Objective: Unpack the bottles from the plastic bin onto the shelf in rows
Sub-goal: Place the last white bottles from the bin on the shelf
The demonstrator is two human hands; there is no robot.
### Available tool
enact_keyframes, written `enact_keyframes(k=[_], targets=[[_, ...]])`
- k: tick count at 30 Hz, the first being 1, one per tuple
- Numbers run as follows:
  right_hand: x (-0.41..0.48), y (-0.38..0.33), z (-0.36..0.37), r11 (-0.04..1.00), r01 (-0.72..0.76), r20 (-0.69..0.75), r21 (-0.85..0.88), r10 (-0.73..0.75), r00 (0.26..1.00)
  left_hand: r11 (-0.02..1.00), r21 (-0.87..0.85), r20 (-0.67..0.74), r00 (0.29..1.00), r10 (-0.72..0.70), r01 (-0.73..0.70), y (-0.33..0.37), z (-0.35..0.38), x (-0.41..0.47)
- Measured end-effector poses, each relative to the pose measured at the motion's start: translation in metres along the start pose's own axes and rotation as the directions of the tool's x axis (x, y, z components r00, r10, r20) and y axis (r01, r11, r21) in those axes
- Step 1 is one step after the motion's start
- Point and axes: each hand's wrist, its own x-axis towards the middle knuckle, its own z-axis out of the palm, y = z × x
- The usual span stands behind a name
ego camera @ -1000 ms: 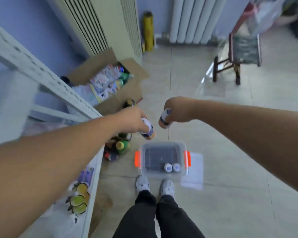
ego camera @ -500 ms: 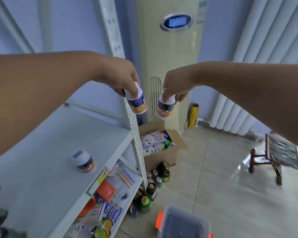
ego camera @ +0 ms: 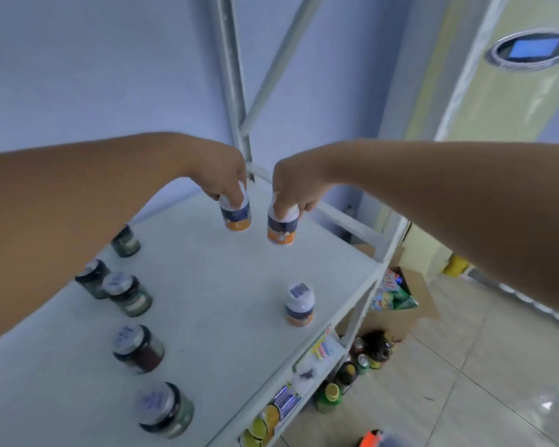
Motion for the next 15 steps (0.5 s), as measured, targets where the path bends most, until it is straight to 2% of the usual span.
enact_keyframes(k=[8,15], targets=[[0.058,-0.038,0.08,0.975,0.037,0.132,-0.221,-0.007,0.991,1.0,0.024,0.13,0.991,0.001,-0.005,-0.046,0.081,0.045],[0.061,-0.038,0.079,0.963,0.038,0.163,-0.267,0.007,0.987,1.0,0.023,0.197,0.98,0.001,-0.006,-0.042,0.089,0.048]])
